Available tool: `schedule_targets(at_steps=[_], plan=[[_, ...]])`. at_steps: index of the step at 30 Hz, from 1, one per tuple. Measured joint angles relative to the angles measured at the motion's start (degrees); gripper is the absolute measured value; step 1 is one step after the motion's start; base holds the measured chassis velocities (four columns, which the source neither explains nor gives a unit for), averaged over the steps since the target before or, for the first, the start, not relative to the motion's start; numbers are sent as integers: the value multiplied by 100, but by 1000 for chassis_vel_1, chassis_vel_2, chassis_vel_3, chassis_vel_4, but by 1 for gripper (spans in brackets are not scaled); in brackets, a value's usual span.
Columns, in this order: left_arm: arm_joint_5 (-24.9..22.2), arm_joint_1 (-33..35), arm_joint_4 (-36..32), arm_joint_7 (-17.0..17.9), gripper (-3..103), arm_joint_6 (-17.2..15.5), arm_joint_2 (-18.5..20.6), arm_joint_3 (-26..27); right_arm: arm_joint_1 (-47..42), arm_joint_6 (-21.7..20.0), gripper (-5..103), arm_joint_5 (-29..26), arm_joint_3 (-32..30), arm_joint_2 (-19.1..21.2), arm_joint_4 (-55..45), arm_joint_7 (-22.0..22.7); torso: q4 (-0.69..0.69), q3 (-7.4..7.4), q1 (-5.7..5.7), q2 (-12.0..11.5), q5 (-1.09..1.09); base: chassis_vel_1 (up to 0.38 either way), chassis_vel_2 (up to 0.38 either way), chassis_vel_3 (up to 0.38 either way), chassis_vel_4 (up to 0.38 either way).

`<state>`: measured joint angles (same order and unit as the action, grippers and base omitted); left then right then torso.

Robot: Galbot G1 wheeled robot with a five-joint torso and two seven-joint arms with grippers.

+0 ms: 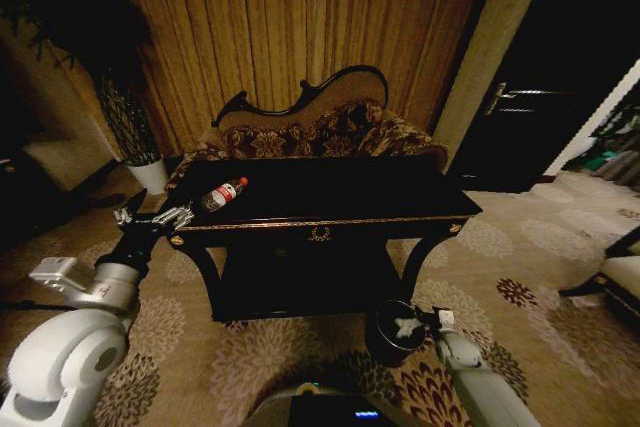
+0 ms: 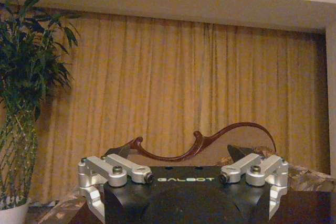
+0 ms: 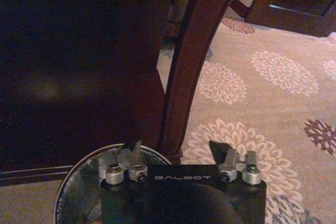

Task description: Move to the front of the table and place the trash on the table into the trash bin.

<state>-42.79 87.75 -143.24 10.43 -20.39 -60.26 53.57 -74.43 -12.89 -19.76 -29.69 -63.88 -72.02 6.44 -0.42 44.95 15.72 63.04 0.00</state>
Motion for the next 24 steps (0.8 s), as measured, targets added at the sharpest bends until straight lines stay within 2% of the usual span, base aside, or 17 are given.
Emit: schedule_targets(at_steps=[2, 3, 5, 15, 17, 19, 20, 21, 22, 24], plan=[[0, 9, 0, 0, 100, 0, -11, 0, -26, 7, 87, 1, -10, -4, -26, 0, 0, 0, 0, 0, 0, 0, 0, 0, 0], [0, 9, 0, 0, 100, 0, -11, 0, -26, 7, 87, 1, -10, -4, -26, 0, 0, 0, 0, 0, 0, 0, 0, 0, 0], [0, 15, 0, 0, 100, 0, -14, 1, -61, 9, 97, -14, -30, -4, -75, -3, 0, 0, 0, 0, 0, 0, 0, 0, 0], [-2, 7, 0, 1, 100, -2, -15, -4, -126, 9, 100, -60, -69, -17, -168, -102, 0, 0, 0, 0, 0, 0, 0, 0, 0], [-6, 7, 0, 0, 100, -2, -15, -2, -129, 19, 100, -220, -100, -18, -218, -141, -1, 0, 0, 0, 1, 0, 0, 0, 0], [-6, 15, 0, -1, 100, -2, -20, 5, -138, 102, 100, -920, -206, 24, -538, -178, 0, 0, 0, 0, 2, 0, 0, 0, 0], [-6, 15, 0, -1, 100, -2, -20, 5, -138, 102, 100, -920, -206, 24, -538, -178, 0, 0, 0, 0, 2, 0, 0, 0, 0], [1, 17, 0, -5, 100, 0, -30, 8, -174, 179, 100, -1275, -288, 76, -864, -186, 2, 0, 0, 0, 1, 0, 0, 0, 0], [1, 17, 0, -5, 100, 0, -30, 8, -174, 179, 100, -1275, -288, 76, -864, -186, 2, 0, 0, 0, 1, 0, 0, 0, 0], [5, 13, 4, -7, 100, 1, -57, 25, -339, 270, 100, -1731, -522, 158, -1738, -202, 2, 0, 0, 0, -1, 0, 0, 0, 0]])
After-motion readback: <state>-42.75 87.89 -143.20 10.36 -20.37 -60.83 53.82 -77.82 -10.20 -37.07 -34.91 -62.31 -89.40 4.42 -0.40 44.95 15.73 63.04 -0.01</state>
